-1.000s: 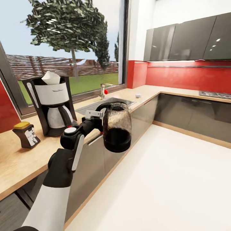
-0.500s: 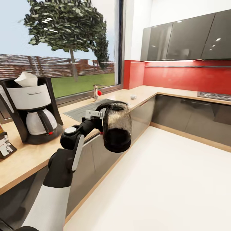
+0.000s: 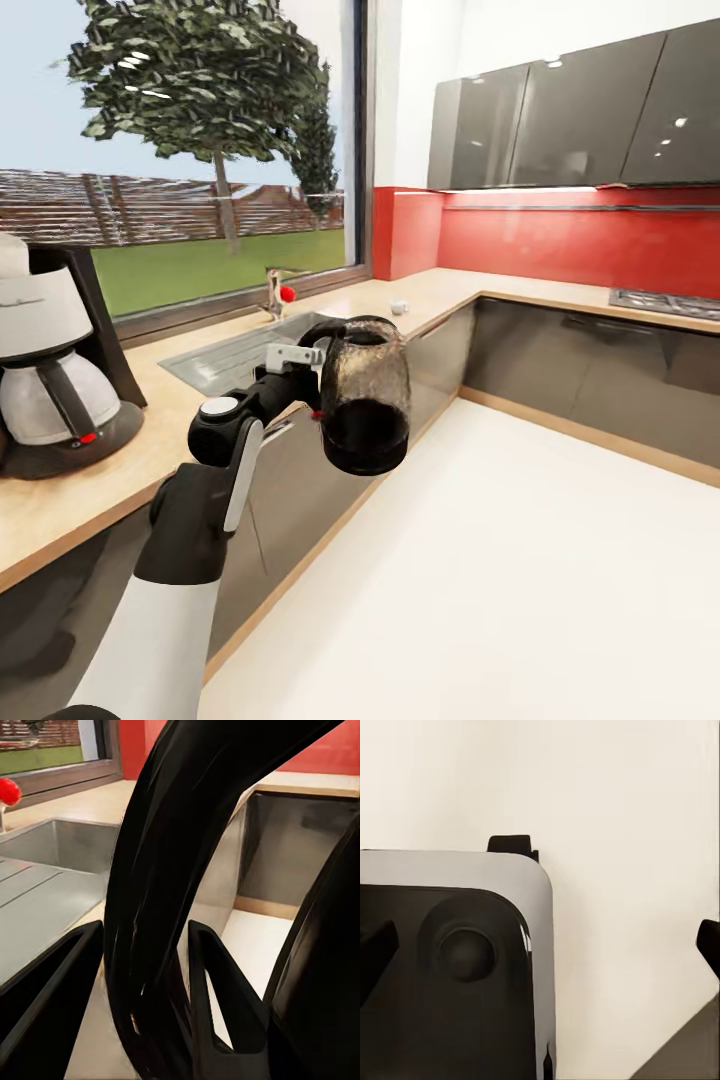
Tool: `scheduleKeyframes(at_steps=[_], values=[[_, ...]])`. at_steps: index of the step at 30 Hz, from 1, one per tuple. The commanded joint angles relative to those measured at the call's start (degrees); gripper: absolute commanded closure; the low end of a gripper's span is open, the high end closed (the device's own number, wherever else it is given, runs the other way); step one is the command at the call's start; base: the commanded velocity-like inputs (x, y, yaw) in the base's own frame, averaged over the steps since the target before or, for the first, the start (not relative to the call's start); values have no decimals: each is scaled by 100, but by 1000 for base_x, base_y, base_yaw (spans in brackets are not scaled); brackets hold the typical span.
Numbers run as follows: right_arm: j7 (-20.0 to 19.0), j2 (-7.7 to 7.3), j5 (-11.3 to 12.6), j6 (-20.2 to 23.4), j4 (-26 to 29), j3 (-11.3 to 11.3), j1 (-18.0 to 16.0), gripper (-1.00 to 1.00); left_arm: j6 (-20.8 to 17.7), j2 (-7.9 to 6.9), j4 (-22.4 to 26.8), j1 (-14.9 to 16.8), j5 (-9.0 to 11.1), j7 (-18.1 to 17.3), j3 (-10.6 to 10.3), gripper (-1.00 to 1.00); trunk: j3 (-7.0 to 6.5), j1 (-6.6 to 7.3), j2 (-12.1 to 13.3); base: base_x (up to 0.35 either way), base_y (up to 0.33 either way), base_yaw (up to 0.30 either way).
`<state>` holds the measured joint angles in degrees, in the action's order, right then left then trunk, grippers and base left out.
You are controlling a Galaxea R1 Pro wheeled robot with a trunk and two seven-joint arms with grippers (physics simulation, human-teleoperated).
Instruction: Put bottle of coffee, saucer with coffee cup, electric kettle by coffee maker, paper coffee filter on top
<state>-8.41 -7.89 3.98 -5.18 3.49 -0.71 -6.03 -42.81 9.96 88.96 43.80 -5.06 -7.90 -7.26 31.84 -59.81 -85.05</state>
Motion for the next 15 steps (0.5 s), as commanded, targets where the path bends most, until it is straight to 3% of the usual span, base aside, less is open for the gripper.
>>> scheduleKeyframes(at_steps=[1,7,15], values=[[-29,-2,42,-18,-6,-8,-4,-100,-26,4,7,6,-48,-45,4,100,6,-2,-3,221,-268,0],[-29,-2,42,-18,-6,-8,-2,-100,-26,4,7,6,-48,-45,3,100,6,-2,-3,172,-209,134],[-29,-2,42,-26,-6,-8,-4,-100,-23,4,13,6,-48,-44,-20,100,6,-2,-3,12,-14,267]])
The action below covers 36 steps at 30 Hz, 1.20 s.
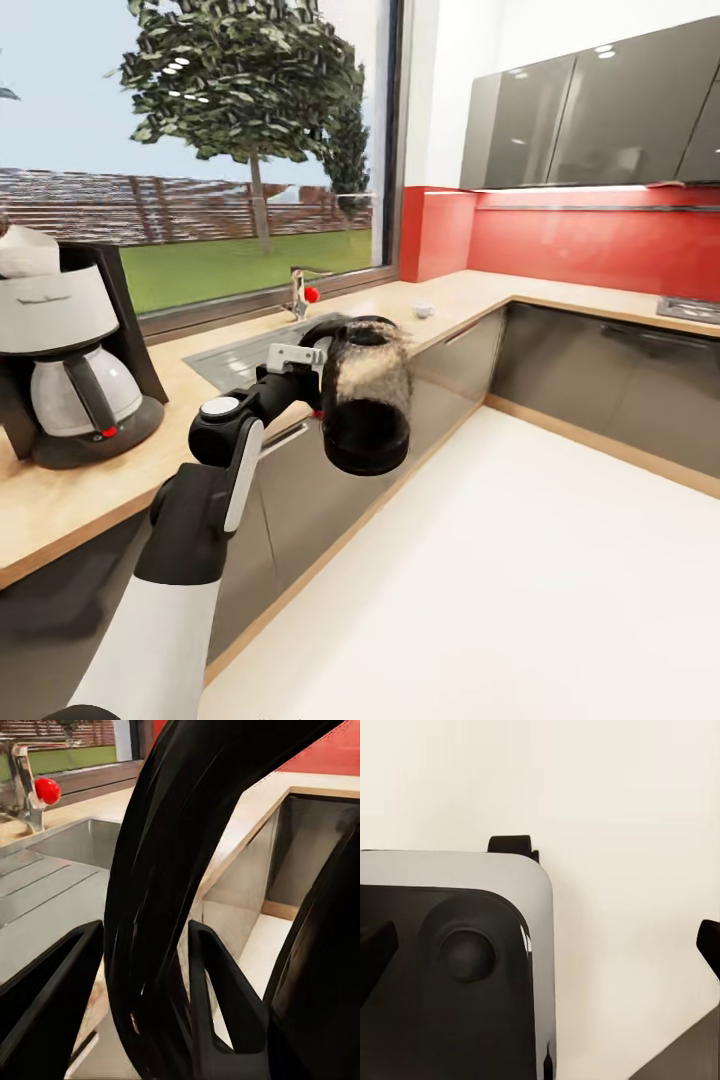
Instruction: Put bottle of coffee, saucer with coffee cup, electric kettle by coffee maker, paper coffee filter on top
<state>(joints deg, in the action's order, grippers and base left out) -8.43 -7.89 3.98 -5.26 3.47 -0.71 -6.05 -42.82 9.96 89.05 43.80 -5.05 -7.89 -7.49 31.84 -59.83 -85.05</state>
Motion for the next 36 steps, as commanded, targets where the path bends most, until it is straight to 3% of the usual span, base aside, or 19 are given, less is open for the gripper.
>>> scheduleKeyframes(at_steps=[1,14,36], values=[[-27,-2,42,-18,-4,-8,-2,-100,-23,4,5,6,-49,-45,3,100,6,0,-3,1,-1,273],[-28,-2,42,-17,-4,-8,-2,-100,-16,4,8,6,-49,-36,2,100,6,0,-3,0,0,145],[-27,-2,42,-18,-4,-8,-2,-100,10,4,19,6,-49,-20,-2,100,6,0,-3,0,0,256]])
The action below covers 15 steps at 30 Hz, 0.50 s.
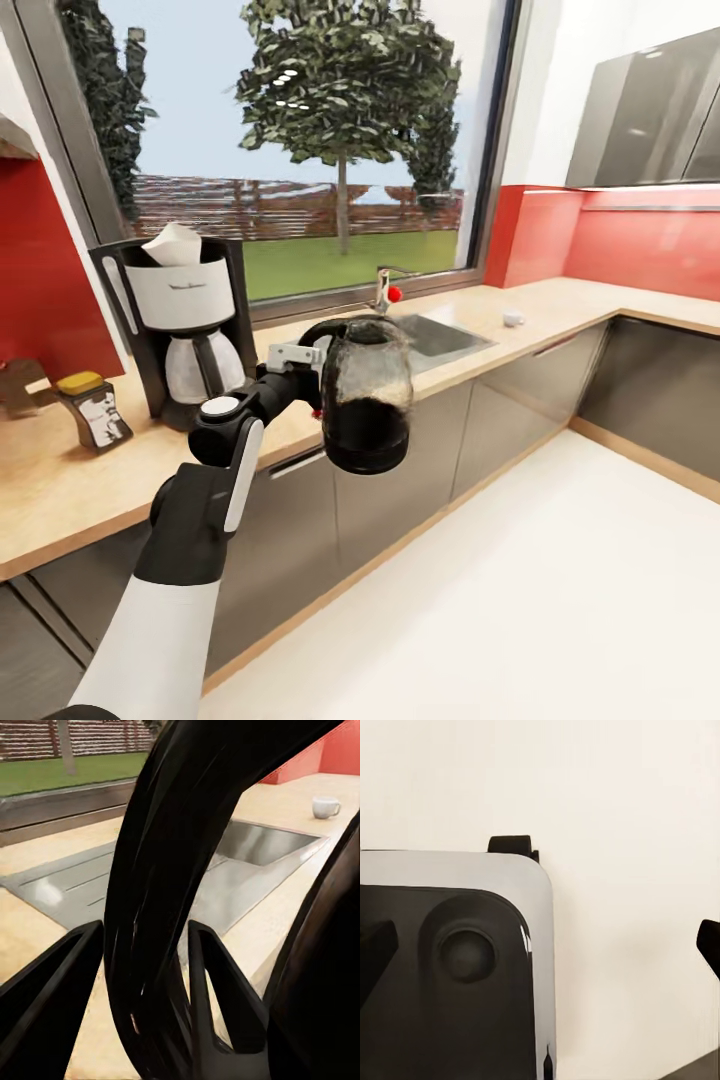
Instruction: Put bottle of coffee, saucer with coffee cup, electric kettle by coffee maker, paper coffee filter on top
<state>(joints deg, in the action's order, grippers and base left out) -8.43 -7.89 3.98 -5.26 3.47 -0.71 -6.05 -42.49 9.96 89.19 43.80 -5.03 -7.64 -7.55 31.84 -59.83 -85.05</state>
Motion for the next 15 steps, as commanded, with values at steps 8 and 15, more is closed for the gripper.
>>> scheduleKeyframes(at_steps=[8,15], values=[[-27,-2,42,-13,-4,-8,-2,-100,57,4,47,6,-43,-45,-1,100,6,0,-3,0,0,260],[-27,-2,42,-11,-4,-8,-2,-100,112,4,62,6,-42,-45,1,100,6,0,-3,0,0,207]])
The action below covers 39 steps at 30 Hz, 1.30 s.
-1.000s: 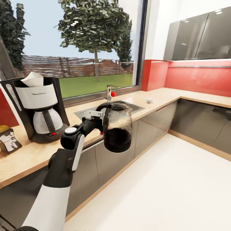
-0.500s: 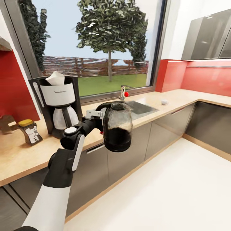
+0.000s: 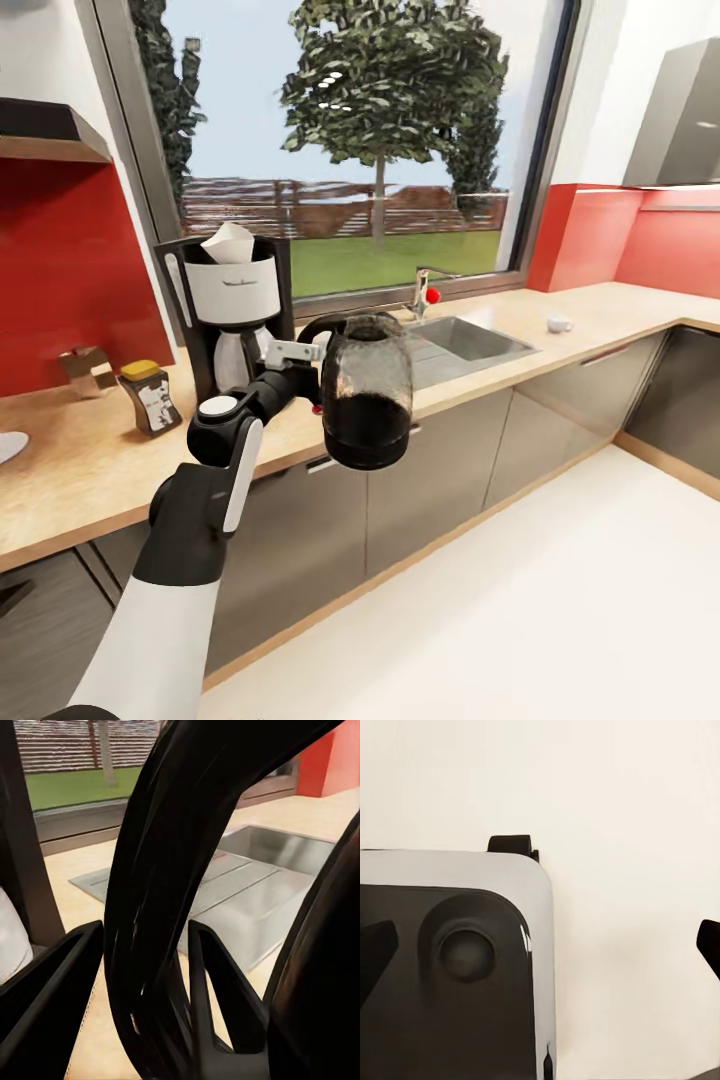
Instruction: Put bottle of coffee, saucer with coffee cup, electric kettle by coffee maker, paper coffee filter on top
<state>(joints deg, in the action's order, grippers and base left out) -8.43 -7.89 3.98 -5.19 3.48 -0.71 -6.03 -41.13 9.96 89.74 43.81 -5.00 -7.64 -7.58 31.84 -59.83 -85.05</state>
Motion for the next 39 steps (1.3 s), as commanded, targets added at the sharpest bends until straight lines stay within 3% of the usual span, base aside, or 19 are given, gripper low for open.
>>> scheduleKeyframes(at_steps=[1,6,20,39], values=[[-27,-2,42,-18,-5,-8,-3,-100,-21,3,7,5,-45,-44,6,100,6,0,-3,0,0,48],[-27,-2,42,-18,-5,-8,-2,-100,-22,3,8,5,-45,-44,11,100,6,0,-3,0,0,9],[-27,-2,42,-18,-5,-8,-3,-100,-21,3,8,5,-45,-36,11,100,-246,308,558,0,0,0],[-27,-2,42,-18,-5,-8,-2,-100,-18,3,0,5,-56,-3,118,100,-246,308,558,1,0,0]])
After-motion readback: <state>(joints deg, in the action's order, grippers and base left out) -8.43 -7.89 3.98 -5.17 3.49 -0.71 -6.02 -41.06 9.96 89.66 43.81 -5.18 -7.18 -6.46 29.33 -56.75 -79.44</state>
